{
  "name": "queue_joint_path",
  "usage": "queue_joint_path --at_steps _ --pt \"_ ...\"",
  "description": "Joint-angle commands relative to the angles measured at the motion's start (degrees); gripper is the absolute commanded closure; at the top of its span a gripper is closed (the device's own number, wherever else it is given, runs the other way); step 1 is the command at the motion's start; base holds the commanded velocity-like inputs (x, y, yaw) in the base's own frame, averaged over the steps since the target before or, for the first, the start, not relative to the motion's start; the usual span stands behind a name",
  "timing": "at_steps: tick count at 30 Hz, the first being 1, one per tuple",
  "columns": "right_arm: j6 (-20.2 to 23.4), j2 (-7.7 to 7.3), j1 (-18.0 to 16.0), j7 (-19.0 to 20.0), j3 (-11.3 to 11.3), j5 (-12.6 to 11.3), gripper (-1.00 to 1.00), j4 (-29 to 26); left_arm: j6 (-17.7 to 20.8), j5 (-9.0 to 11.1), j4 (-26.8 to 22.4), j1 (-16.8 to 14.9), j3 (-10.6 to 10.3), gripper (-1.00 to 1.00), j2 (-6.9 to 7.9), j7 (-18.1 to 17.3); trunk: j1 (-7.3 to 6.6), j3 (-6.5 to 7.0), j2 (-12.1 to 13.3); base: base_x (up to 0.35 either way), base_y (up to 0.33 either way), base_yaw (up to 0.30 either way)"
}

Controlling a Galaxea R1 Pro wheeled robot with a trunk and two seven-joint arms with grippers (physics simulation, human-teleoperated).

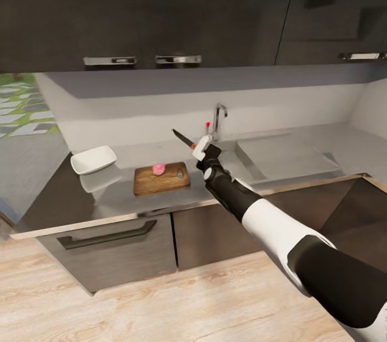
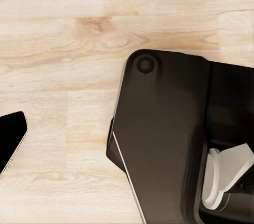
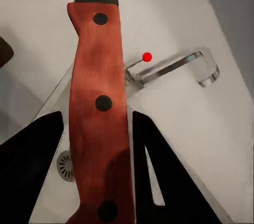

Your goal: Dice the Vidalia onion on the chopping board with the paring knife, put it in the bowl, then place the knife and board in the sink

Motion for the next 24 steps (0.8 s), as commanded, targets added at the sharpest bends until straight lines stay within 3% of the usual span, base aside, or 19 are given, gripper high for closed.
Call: queue_joint_path --at_steps 1,7,16,19,24 --pt "0.46 0.00 0.13 -0.55 1.11 0.35 1.00 -0.01 -0.03 0.18 -0.12 0.03 -0.15 -1.00 -0.01 0.14 0.05 -0.11 -0.12 0.107 0.259 0.000" --pt "0.46 0.00 1.54 -3.39 2.33 0.37 1.00 -0.06 -0.03 0.20 -0.11 0.03 -0.15 -1.00 -0.01 0.16 0.05 -0.11 -0.12 0.108 0.262 0.000" --pt "0.46 0.00 2.87 -4.27 2.96 0.39 1.00 -0.68 -0.03 0.19 -0.10 0.03 -0.15 -1.00 -0.01 0.17 0.05 -0.11 -0.12 0.108 0.257 0.000" --pt "0.48 0.00 3.39 -5.86 4.59 0.39 1.00 -0.83 -0.03 0.20 -0.10 0.03 -0.15 -1.00 -0.01 0.16 0.05 -0.11 -0.12 0.071 0.136 0.000" --pt "2.64 0.00 3.73 -9.96 10.10 0.27 1.00 -1.05 -0.03 0.20 -0.10 0.03 -0.15 -1.00 -0.01 0.15 0.05 -0.11 -0.12 0.017 0.032 0.000"
